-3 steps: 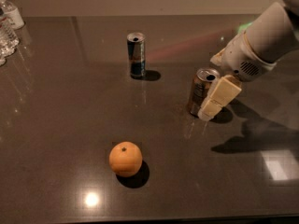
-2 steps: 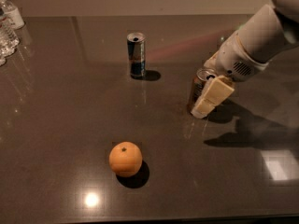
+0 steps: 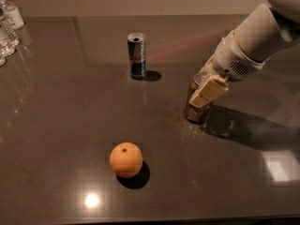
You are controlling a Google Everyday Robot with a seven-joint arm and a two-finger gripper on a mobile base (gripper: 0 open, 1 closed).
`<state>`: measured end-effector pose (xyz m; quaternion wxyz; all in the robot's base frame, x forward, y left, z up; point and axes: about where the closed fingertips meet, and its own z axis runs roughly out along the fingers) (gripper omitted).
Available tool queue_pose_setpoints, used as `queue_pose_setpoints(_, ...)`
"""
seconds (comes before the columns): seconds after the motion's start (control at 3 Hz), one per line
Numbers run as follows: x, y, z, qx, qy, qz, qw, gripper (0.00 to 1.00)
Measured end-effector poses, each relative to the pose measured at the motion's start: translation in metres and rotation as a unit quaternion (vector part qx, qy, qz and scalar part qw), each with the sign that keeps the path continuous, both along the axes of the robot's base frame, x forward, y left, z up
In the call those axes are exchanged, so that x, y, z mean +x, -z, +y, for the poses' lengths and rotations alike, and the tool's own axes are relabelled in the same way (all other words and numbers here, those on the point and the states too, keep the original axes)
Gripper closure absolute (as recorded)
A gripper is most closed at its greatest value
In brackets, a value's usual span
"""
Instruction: Move orange can near orange
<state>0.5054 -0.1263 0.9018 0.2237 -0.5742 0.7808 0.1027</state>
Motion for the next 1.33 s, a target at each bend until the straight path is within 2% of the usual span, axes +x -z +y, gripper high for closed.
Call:
queue_pose_setpoints(0.33, -0.001, -0.003, 0.002, 0.004, -0.003, 0.000, 1.0000, 0.83)
queue_pose_setpoints(0.67, -0.035, -0.025, 0.030, 0.038, -0.064, 0.020, 0.9971, 1.00)
queue_pose_setpoints(1.0, -0.060, -0.031, 0.049, 0.054, -0.107, 0.034, 0.9923, 1.00)
queue_pose_setpoints(1.33, -0.087, -0.032, 0.071, 0.056, -0.154, 0.026, 0.9861, 1.00)
